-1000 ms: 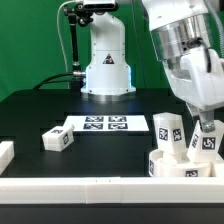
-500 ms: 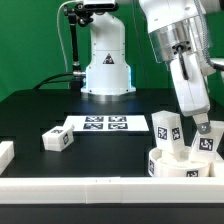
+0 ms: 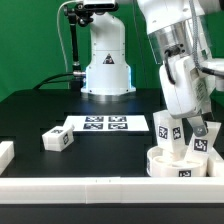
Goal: Assemble stool
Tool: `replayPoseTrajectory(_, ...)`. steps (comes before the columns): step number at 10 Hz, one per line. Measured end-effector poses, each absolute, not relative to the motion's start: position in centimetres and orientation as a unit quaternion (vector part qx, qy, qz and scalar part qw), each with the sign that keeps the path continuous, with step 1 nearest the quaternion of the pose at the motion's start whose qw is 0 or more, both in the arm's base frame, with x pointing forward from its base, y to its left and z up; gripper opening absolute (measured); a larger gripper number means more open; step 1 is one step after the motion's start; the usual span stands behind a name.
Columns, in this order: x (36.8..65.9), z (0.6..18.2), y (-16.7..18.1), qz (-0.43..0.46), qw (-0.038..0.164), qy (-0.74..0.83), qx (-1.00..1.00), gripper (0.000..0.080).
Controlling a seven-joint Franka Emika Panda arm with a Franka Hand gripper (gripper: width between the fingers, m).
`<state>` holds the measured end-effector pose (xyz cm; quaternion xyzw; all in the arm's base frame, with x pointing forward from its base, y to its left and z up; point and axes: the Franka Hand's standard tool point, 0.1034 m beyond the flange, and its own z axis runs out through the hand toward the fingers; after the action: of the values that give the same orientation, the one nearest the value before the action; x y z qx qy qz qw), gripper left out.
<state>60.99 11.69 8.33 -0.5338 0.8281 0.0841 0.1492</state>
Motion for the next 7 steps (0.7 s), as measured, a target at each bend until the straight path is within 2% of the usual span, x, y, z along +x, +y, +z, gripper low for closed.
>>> replayPoseTrajectory(1, 61.0, 9.5, 11.2, 0.088, 0.149, 0.813, -0.555, 0.0598)
replayPoseTrajectory(2, 61.3, 10.9, 10.4, 0.082, 0.155, 0.802, -0.571, 0.0639)
replayPoseTrajectory(3, 61.6, 11.9, 9.3, 0.073, 0.161, 0.773, -0.610, 0.0647)
replayPoseTrajectory(4, 61.8, 12.4, 7.7, 0.065, 0.163, 0.751, -0.637, 0.0647)
replayPoseTrajectory(6, 61.9, 12.6, 5.5, 0.059, 0.154, 0.718, -0.676, 0.0648)
replayPoseTrajectory(7, 61.9, 12.5, 5.9, 0.061, 0.155, 0.720, -0.674, 0.0648)
